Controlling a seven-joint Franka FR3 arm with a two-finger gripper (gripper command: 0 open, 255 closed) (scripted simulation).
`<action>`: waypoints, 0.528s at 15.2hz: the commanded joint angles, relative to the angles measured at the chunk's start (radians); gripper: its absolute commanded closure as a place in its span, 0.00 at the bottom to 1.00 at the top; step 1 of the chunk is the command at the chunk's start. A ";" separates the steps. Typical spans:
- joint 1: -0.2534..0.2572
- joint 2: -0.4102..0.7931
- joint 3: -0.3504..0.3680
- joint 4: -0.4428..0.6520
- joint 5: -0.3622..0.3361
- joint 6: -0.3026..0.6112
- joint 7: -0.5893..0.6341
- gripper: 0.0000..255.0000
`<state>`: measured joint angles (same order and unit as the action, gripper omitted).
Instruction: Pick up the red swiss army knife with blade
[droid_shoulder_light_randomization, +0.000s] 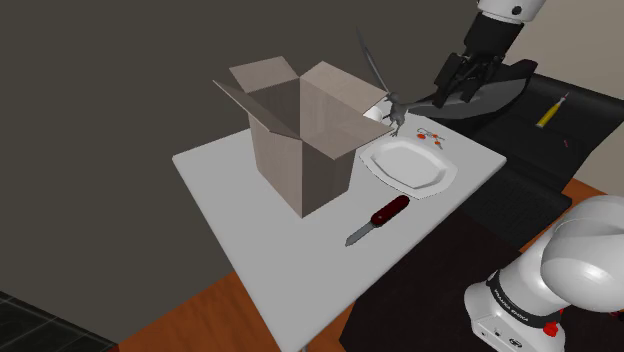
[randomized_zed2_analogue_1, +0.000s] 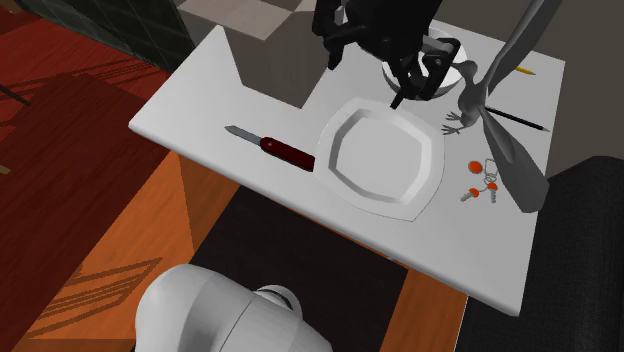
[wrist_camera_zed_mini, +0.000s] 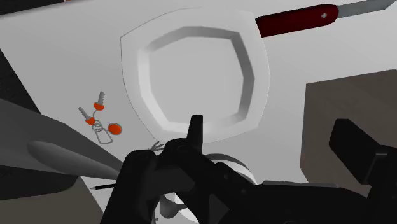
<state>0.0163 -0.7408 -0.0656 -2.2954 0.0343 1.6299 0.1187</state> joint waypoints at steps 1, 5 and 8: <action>0.000 0.000 0.000 0.000 0.000 0.000 0.000 0.00; -0.046 -0.071 0.098 -0.145 0.051 0.064 0.235 0.00; -0.072 -0.106 0.180 -0.236 0.103 0.112 0.412 0.00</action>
<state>-0.0445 -0.8265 0.0909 -2.4967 0.1216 1.7296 0.4674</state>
